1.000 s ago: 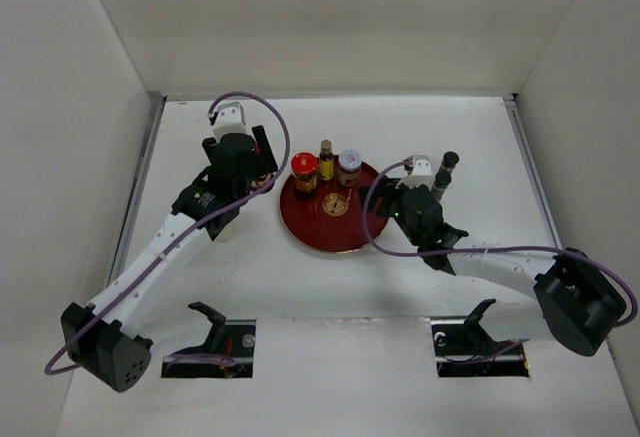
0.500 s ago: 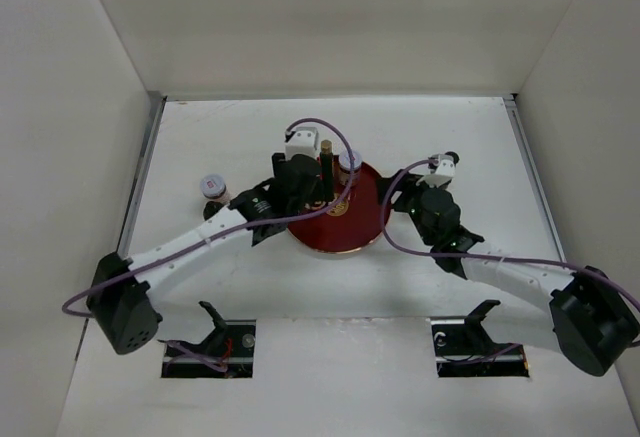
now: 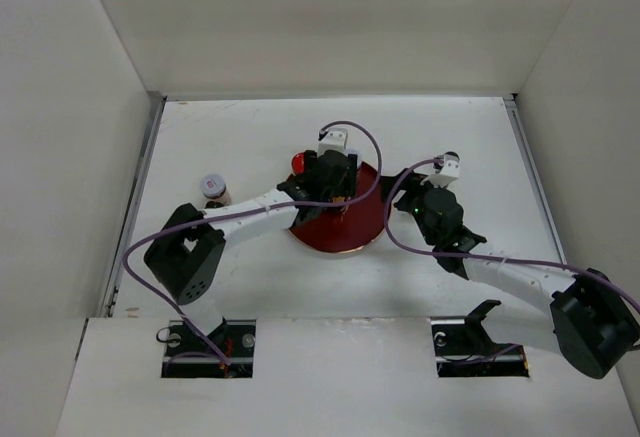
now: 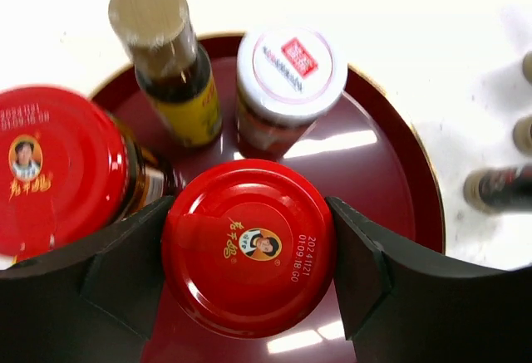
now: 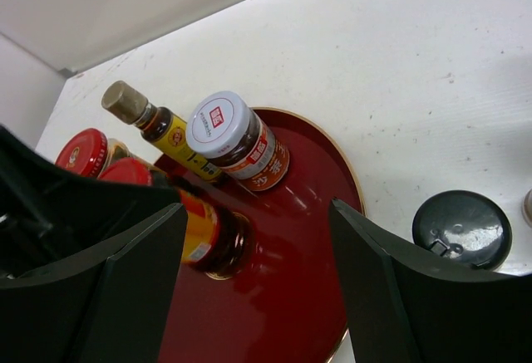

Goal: Organize the condiment bottles

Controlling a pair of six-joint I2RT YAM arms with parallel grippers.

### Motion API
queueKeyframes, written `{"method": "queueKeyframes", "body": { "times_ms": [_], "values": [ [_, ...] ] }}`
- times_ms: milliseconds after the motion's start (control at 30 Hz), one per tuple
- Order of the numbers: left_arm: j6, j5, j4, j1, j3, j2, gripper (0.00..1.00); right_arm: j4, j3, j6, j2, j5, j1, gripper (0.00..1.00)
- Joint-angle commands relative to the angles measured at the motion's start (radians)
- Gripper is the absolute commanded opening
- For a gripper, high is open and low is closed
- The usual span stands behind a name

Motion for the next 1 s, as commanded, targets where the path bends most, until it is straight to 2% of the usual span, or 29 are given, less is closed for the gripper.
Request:
{"method": "queueKeyframes", "body": {
  "times_ms": [0,100,333,433,567,767,900,967],
  "values": [
    [0.024,-0.016,0.194,0.022,0.079,0.002,0.24,0.059,-0.005,0.008,-0.015,0.010,0.002,0.76],
    [0.026,-0.016,0.200,0.031,0.085,0.023,0.26,0.062,-0.005,0.010,-0.011,0.002,0.002,0.76],
    [0.044,-0.026,0.214,0.014,0.064,-0.023,0.64,0.062,-0.002,0.007,-0.004,0.002,0.002,0.79],
    [0.055,-0.021,0.207,0.005,0.053,-0.072,0.73,0.062,-0.002,0.014,0.003,-0.004,0.002,0.80],
    [0.059,-0.026,0.200,0.001,0.017,-0.164,0.75,0.062,0.002,0.010,0.003,-0.001,0.002,0.80],
    [0.041,-0.048,0.128,0.017,-0.092,-0.383,0.80,0.062,0.002,0.014,0.006,-0.009,0.002,0.80],
    [0.027,-0.160,-0.054,0.043,-0.171,-0.547,0.80,0.062,0.006,0.011,0.014,-0.018,0.002,0.75],
    [-0.002,-0.222,-0.170,0.069,-0.217,-0.631,0.81,0.062,0.009,0.013,0.020,-0.021,0.002,0.66]
  ]
}}
